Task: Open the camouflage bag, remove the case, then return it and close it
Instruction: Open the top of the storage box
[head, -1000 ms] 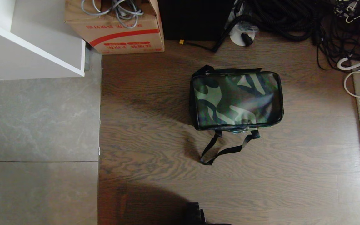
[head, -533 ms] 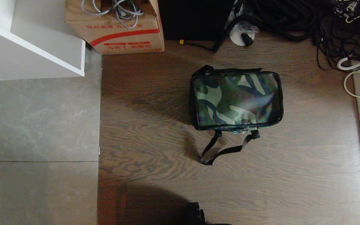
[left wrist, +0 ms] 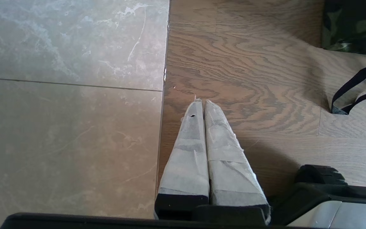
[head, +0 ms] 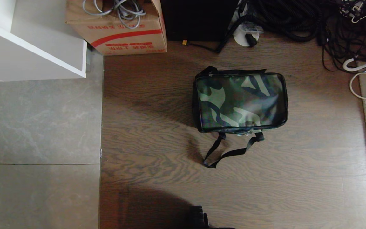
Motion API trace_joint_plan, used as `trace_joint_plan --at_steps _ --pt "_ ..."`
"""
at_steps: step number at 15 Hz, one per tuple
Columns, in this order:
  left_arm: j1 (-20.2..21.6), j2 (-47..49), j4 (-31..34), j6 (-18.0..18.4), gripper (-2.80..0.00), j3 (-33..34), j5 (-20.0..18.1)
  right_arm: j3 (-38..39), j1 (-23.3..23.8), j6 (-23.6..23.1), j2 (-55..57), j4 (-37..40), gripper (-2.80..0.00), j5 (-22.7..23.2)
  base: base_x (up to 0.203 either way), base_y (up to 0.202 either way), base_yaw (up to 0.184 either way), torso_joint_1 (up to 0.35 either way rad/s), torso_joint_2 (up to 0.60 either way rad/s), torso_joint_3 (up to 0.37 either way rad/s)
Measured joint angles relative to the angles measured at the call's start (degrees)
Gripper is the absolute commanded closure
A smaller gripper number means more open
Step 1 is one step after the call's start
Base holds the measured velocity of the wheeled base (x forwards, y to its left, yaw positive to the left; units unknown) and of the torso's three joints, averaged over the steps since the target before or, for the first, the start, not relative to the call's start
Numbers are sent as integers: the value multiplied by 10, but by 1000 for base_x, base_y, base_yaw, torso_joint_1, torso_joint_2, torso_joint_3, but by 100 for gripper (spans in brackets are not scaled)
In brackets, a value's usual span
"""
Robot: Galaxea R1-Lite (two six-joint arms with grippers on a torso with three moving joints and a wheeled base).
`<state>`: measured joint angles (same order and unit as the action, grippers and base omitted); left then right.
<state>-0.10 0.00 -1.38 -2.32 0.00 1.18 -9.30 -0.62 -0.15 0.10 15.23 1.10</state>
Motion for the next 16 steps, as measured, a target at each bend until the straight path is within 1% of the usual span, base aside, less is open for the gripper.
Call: trace_joint_plan --at_steps 2,3,4,7,9,11,13,16 --pt "0 0 0 0 0 0 0 -60 0 5 2 78 0 18 0 0 0 0 0 0" --pt "0 0 0 0 0 0 0 -83 0 19 12 117 0 23 0 0 0 0 0 0" --pt "0 0 0 0 0 0 0 -101 -1 40 33 128 0 27 0 0 0 0 0 0" --pt "0 0 0 0 0 0 0 -137 -19 106 162 94 0 55 0 0 0 0 0 0" --pt "0 0 0 0 0 0 0 -147 -32 143 284 39 0 78 0 0 0 0 0 0" --pt "0 0 0 0 0 0 0 -154 -41 171 414 -43 0 91 0 0 0 0 0 0" --pt "0 0 0 0 0 0 0 -161 -50 187 557 -154 0 106 0 0 0 0 0 0" --pt "0 0 0 0 0 0 0 -169 -65 196 742 -329 0 128 0 0 0 0 0 0"
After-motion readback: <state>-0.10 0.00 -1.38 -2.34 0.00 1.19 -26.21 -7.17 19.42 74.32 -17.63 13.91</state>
